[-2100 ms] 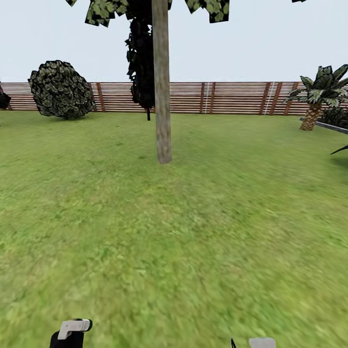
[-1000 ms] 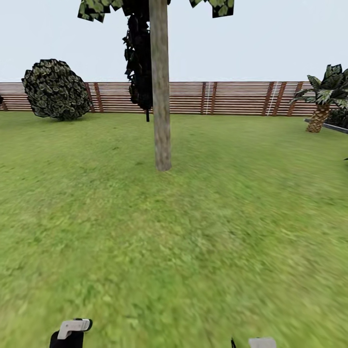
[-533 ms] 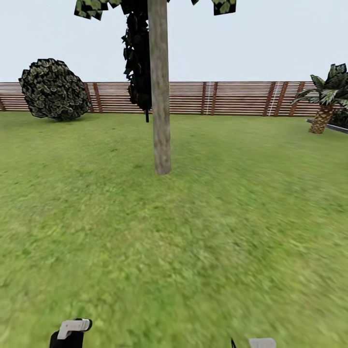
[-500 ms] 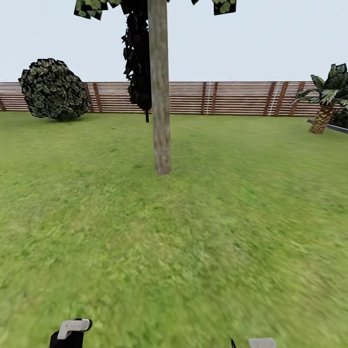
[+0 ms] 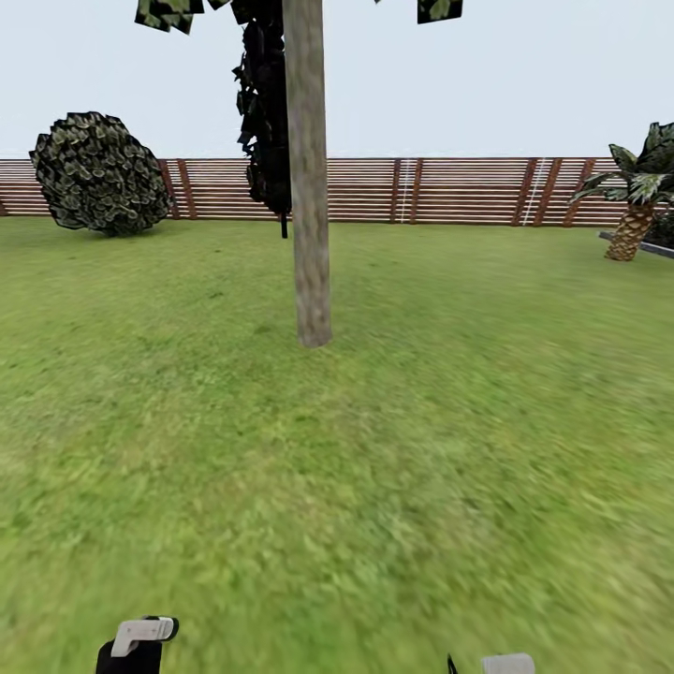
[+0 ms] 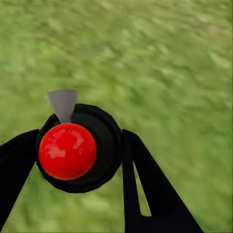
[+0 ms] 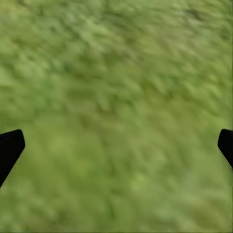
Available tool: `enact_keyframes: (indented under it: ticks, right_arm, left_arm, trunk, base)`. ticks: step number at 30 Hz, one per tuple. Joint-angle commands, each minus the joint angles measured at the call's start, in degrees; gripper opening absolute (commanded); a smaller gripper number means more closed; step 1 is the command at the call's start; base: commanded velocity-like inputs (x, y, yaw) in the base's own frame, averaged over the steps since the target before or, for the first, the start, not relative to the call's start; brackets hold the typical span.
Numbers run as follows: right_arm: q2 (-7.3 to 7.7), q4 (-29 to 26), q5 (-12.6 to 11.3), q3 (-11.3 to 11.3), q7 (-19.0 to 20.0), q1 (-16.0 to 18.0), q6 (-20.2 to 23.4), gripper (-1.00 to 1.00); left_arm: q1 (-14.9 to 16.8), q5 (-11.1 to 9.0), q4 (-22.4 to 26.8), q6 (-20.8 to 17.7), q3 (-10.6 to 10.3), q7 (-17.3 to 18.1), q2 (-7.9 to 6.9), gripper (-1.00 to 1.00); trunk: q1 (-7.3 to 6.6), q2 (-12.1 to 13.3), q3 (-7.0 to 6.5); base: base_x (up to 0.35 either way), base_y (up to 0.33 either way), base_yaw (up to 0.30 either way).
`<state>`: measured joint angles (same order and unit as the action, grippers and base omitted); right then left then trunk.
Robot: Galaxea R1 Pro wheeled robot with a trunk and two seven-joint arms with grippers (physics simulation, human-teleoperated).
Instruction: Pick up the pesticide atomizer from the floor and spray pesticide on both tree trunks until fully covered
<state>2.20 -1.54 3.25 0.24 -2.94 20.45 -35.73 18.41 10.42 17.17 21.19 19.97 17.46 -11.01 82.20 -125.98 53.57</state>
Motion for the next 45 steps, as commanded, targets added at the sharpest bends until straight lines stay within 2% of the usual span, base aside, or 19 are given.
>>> enact_keyframes:
  ticks: [1,11,16,21,24,34,45]
  right_arm:
    - [0.00,0.0,0.4,0.0,-0.3,0.0,-0.1,1.00]
    - [0.02,0.0,0.3,0.0,-0.4,0.0,-0.2,1.00]
    - [0.71,-0.9,0.2,-0.3,-0.5,0.0,-0.3,1.00]
    - [0.73,-9.1,0.3,-0.2,-0.2,0.0,-0.2,1.00]
    - [0.85,-11.5,0.4,0.0,0.0,0.0,-0.2,1.00]
    - [1.10,-12.3,0.5,0.0,-0.2,0.0,-0.3,1.00]
    - [1.06,-12.2,0.5,0.0,-0.2,0.0,-0.3,1.00]
  left_arm:
    - [0.1,0.5,0.0,0.2,0.5,0.3,0.02,-1.00]
    - [0.1,0.6,0.0,0.2,0.5,0.2,0.02,-1.00]
    - [0.1,0.6,0.0,0.2,0.5,0.2,0.02,-1.00]
    - [0.1,0.6,0.0,0.2,0.5,0.3,0.02,-1.00]
    - [0.1,0.6,0.0,0.2,0.5,0.2,0.02,-1.00]
    - [0.1,0.6,0.0,0.2,0.5,0.2,0.02,-1.00]
    - [0.1,0.5,0.0,0.2,0.5,0.2,0.08,-1.00]
  trunk:
    - [0.02,0.0,0.05]
    - [0.02,0.0,0.05]
    - [0.02,0.0,0.05]
    - [0.02,0.0,0.05]
    - [0.02,0.0,0.05]
    - [0.02,0.0,0.09]
    - [0.02,0.0,0.70]
  base:
    - [0.339,0.000,0.000]
    - [0.339,0.000,0.000]
    - [0.339,0.000,0.000]
    - [0.339,0.000,0.000]
    - [0.339,0.000,0.000]
    - [0.339,0.000,0.011]
    - [0.339,0.045,0.171]
